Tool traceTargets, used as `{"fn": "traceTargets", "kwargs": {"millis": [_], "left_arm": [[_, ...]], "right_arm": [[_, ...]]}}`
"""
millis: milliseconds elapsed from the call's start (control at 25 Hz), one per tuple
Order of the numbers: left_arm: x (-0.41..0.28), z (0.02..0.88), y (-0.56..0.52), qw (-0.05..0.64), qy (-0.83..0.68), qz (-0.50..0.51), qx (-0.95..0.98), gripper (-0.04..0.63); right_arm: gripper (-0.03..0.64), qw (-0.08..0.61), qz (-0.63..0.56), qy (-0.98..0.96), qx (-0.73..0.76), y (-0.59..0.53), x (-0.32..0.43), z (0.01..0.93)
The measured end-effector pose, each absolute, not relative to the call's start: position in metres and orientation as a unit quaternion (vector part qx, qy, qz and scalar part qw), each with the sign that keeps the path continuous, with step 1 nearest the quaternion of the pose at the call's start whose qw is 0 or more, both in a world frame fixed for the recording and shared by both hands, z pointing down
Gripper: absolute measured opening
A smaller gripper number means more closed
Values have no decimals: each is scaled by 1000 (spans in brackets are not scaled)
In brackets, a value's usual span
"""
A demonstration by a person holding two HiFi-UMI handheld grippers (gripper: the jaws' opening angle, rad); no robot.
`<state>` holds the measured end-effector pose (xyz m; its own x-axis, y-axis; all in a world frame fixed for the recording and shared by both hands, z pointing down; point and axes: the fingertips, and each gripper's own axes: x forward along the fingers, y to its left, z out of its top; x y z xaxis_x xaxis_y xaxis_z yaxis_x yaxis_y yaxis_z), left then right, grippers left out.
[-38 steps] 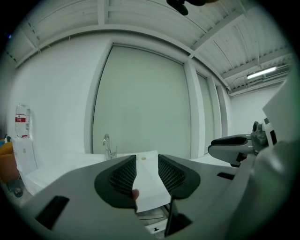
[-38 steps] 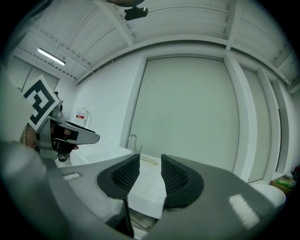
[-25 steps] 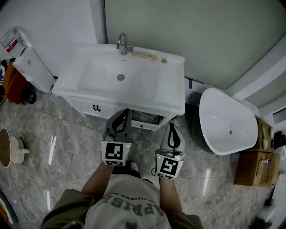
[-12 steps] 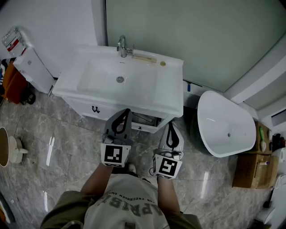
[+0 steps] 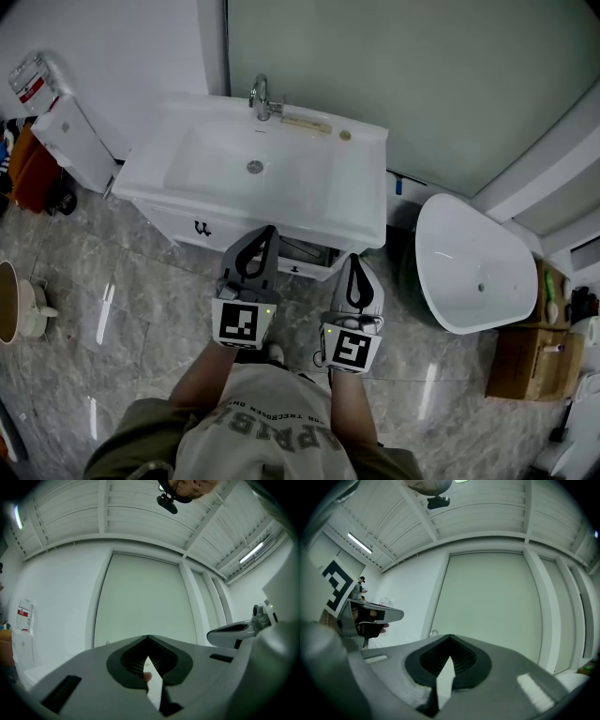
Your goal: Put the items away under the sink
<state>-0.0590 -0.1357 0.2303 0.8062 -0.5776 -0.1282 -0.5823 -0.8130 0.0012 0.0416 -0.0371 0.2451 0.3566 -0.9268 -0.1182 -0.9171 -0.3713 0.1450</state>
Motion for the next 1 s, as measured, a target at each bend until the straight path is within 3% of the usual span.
{"fn": "traceTargets", "kwargs": {"millis": [800, 1000], "left_arm": [[-55, 227, -126, 25, 313, 65, -947, 9], [-56, 228, -127, 26, 314, 64, -947, 9]], "right_arm": [[-2, 4, -102, -554, 826, -29, 46, 233], [-2, 35, -104, -558, 823, -27, 48, 242]]}}
